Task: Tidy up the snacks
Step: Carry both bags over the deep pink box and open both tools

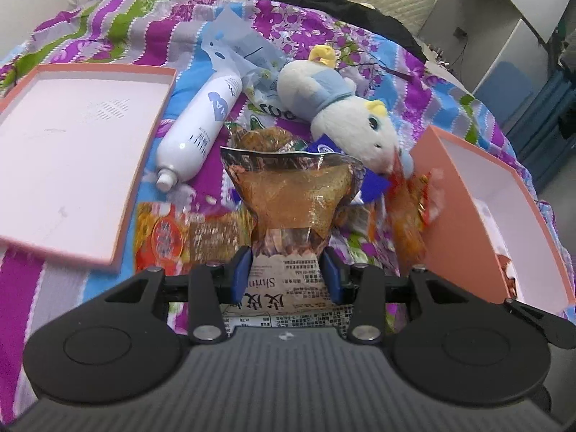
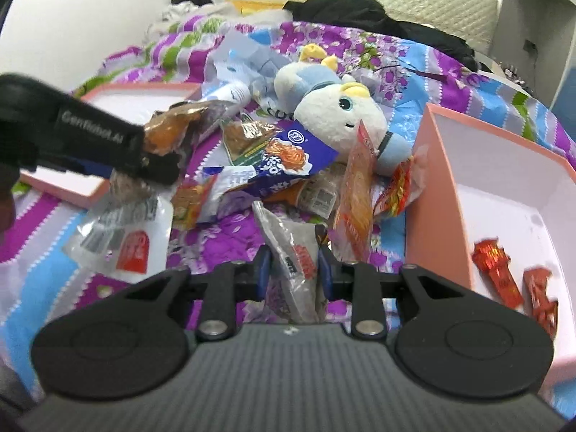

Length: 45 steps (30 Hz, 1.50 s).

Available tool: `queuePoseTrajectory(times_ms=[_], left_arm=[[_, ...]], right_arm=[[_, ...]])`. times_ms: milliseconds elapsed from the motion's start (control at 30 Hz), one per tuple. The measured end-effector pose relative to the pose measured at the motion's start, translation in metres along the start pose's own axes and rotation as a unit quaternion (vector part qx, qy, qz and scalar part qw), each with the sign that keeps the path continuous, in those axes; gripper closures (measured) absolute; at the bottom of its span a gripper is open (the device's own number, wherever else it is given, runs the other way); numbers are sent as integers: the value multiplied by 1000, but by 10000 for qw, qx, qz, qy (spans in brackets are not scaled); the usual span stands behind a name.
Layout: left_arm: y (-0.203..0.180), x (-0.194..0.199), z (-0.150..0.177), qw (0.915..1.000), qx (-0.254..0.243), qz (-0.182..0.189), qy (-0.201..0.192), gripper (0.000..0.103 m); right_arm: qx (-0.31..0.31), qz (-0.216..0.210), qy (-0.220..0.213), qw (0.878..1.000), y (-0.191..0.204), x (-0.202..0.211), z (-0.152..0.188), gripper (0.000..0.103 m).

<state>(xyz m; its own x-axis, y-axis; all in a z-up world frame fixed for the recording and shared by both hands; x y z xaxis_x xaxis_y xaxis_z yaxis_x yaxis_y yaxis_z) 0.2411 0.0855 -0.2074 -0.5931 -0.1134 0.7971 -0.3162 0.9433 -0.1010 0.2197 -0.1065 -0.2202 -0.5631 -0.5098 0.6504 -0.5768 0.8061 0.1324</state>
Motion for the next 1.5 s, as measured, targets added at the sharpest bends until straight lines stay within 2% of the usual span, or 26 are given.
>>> queuePoseTrajectory(times_ms=[167, 400, 600, 833, 1133, 1333, 1500], left_arm=[[3, 41, 33, 10000, -5, -20, -93, 55], [0, 72, 71, 9999, -127, -42, -24, 55], [-13, 86, 78, 9998, -168, 58, -42, 55], [-47, 110, 46, 9978, -402, 260, -455, 55], [-107, 138, -11, 9912, -572, 745, -937, 55], [-155, 148, -43, 9837, -827, 1036, -1215, 55], [-195, 142, -65, 9799, -937, 1303, -1186, 55]], right_arm=[[-129, -67, -260, 9996, 15, 38, 16, 73], [-336, -102, -357, 9987, 19, 75, 40, 73], [-486, -85, -599, 9970, 10, 94, 41, 73], [-457, 58, -1058, 9933, -8, 121, 16, 73], [-440, 540, -1687, 9832, -53, 163, -31, 73], [-346, 889, -1862, 9779, -82, 183, -51, 73], [-437, 1081, -1892, 9750, -114, 193, -62, 73]])
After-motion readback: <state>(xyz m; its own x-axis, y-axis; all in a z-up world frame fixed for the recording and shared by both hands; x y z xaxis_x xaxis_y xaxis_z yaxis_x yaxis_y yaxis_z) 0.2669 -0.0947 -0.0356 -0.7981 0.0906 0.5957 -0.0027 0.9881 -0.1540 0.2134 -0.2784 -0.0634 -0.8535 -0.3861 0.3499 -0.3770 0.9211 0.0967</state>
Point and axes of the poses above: each gripper's, at about its wrist camera, not at the fingertips, and x roughly against the way its jaws point, y to its left, z to its underside, the point moved 4 cm from there along -x, roughly the way its jaws point, and after that the axes turned 14 degrees about -z, right-handed, at the moved point
